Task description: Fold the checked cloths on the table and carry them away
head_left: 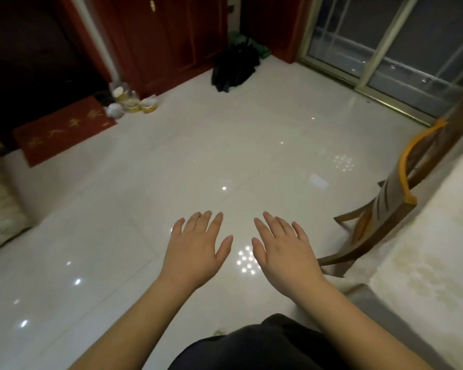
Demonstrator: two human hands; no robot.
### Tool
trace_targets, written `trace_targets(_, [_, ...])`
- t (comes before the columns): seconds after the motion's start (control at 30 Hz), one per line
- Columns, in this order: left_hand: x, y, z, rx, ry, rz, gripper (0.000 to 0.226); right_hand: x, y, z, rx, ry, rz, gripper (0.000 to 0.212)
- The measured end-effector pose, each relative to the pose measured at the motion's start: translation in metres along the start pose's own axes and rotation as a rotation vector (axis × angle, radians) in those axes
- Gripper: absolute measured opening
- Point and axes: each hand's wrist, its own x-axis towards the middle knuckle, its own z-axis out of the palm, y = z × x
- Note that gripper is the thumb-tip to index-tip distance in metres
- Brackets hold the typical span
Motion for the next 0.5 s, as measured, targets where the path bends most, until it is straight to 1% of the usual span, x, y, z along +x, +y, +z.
trace_targets(0.1, [0.053, 0.014, -0.007, 0.024, -0.003, 0.101, 0.073, 0.030, 0.025, -0.011, 0.025, -0.026, 0.087, 0.087])
trace_targets(0.2, [0.104, 0.036, -0.010, 0.051, 0.033, 0.168, 0.062, 0.058, 0.055, -0.020, 0.041, -0.031, 0.159, 0.089])
trace_targets(0.27, [0.137, 0.052, -0.012, 0.065, 0.030, 0.211, 0.060, 0.079, 0.079, -0.024, 0.038, -0.024, 0.182, 0.089])
trace_targets(0.33, [0.174, 0.070, -0.016, 0.058, 0.017, 0.264, 0.062, 0.103, 0.109, -0.029, 0.044, -0.011, 0.199, 0.089])
trace_targets(0.43, [0.232, 0.099, -0.025, 0.030, -0.086, 0.355, 0.069, 0.144, 0.158, -0.041, 0.041, -0.010, 0.241, 0.087])
trace_targets(0.5, [0.268, 0.117, -0.031, 0.023, -0.088, 0.378, 0.072, 0.170, 0.191, -0.050, 0.048, -0.003, 0.270, 0.086])
